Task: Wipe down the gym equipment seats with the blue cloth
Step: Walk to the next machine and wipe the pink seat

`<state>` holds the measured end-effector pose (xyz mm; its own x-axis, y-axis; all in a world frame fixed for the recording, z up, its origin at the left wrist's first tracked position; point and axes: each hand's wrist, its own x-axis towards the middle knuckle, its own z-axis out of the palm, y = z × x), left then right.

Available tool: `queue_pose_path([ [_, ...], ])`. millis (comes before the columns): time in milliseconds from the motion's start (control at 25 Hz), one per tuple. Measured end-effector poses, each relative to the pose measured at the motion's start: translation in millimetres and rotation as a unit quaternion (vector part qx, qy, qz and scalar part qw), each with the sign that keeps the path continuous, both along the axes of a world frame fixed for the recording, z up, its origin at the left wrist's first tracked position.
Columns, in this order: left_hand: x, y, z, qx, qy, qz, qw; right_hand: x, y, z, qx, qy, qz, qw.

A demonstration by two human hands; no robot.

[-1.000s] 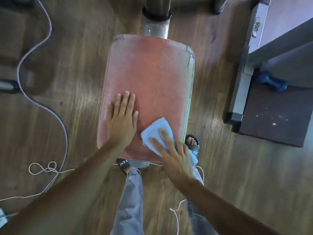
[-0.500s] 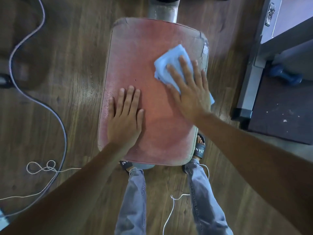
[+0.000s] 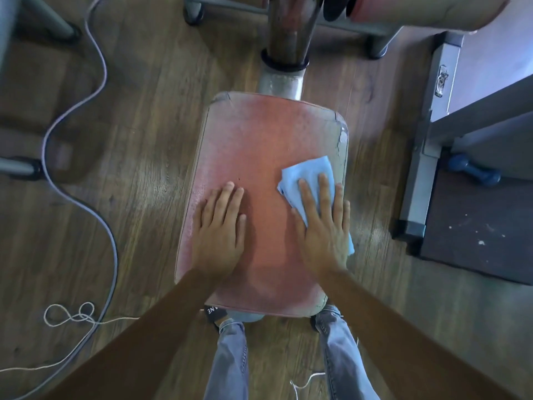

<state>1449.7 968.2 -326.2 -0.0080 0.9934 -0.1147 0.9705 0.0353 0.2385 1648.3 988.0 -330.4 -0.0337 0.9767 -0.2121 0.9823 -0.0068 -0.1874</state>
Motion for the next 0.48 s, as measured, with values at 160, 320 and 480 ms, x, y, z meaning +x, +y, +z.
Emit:
queue_pose_path([
  [160, -25, 47, -6, -0.004, 0.023, 0.023, 0.999, -11, 65, 0, 0.002, 0.045, -0.089, 0.995],
  [320, -35, 59, -21, -0.021, 0.001, 0.024, 0.999, -35, 126, -3, 0.012, 0.059, -0.124, 0.99],
  [480, -36, 59, -24, -0.015, -0.021, 0.025, 0.999, -78, 142, -1, 0.01, 0.054, -0.083, 0.995],
])
